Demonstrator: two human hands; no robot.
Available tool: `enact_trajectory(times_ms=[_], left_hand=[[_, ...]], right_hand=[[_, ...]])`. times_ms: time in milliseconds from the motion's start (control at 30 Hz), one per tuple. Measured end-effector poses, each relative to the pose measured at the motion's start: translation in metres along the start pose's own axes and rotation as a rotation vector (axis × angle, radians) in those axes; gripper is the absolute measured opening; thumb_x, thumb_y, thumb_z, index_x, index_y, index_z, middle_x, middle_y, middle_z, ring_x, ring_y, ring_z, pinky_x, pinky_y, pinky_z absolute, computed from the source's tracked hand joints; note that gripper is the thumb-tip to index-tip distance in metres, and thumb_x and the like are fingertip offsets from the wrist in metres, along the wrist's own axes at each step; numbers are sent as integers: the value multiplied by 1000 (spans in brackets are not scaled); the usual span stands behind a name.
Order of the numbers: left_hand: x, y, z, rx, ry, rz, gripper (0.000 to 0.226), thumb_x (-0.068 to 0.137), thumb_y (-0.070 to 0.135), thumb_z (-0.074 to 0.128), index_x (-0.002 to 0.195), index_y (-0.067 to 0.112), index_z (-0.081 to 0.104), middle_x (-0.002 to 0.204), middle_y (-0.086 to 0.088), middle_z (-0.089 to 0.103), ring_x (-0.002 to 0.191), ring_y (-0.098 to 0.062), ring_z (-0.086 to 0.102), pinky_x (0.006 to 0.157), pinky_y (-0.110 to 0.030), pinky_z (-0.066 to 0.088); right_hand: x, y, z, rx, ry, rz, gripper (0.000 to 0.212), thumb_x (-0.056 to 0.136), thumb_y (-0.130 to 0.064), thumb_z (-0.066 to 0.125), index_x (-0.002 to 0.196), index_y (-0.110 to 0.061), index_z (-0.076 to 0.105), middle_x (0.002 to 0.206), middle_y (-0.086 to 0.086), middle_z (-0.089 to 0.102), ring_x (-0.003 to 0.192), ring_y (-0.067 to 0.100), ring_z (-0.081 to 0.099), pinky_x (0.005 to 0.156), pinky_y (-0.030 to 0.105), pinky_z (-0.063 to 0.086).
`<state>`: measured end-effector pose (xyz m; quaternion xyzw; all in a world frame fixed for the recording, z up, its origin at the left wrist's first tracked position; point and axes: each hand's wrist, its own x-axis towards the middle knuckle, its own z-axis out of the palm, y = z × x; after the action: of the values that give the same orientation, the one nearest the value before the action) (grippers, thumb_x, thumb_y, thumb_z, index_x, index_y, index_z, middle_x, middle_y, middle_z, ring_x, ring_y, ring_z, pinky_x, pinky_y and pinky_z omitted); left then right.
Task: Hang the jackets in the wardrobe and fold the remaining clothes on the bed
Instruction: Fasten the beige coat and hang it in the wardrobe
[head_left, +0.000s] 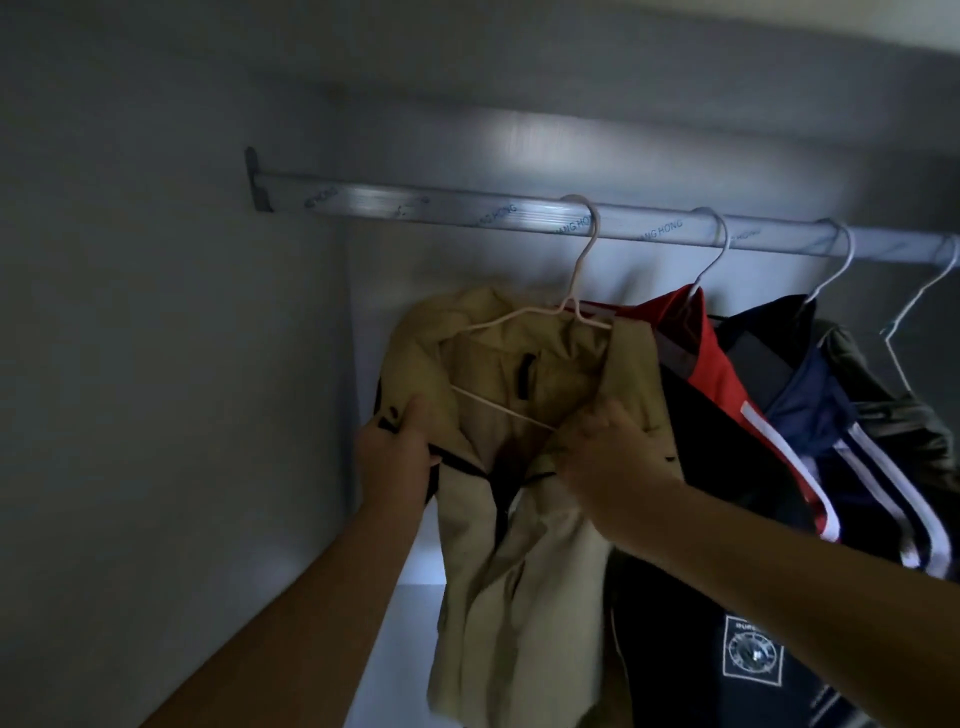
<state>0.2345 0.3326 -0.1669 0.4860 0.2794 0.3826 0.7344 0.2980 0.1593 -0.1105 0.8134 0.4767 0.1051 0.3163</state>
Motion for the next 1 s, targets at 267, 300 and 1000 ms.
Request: enact_trajectory(times_ms=[267, 300, 1000], left_hand=[[-5, 4, 0, -52, -1, -5, 8, 89, 23, 65, 92, 23, 58, 87, 8, 62, 73, -9, 64, 48, -17, 51], [-5, 4, -1, -59, 0, -12, 10, 89, 23, 65, 96, 22, 58, 86, 9, 61, 73, -9, 63, 47, -17, 51], [-11, 15, -4, -98, 42, -39, 15, 88, 24, 67, 80, 23, 54, 90, 3, 61, 76, -13, 62, 53, -20, 55]], right_hand=[[5, -28, 43, -183, 47, -154, 34, 93, -26, 50, 125, -16, 59, 144, 15, 37, 132, 38, 28, 111, 57, 11], [2, -29, 50, -247, 13, -194, 35, 93, -29, 51, 124, -16, 60, 150, 16, 29, 138, 40, 19, 113, 62, 1], [71, -138, 80, 1180, 163, 1023, 23, 89, -34, 50, 105, -31, 65, 118, 1, 52, 110, 22, 45, 90, 38, 32]])
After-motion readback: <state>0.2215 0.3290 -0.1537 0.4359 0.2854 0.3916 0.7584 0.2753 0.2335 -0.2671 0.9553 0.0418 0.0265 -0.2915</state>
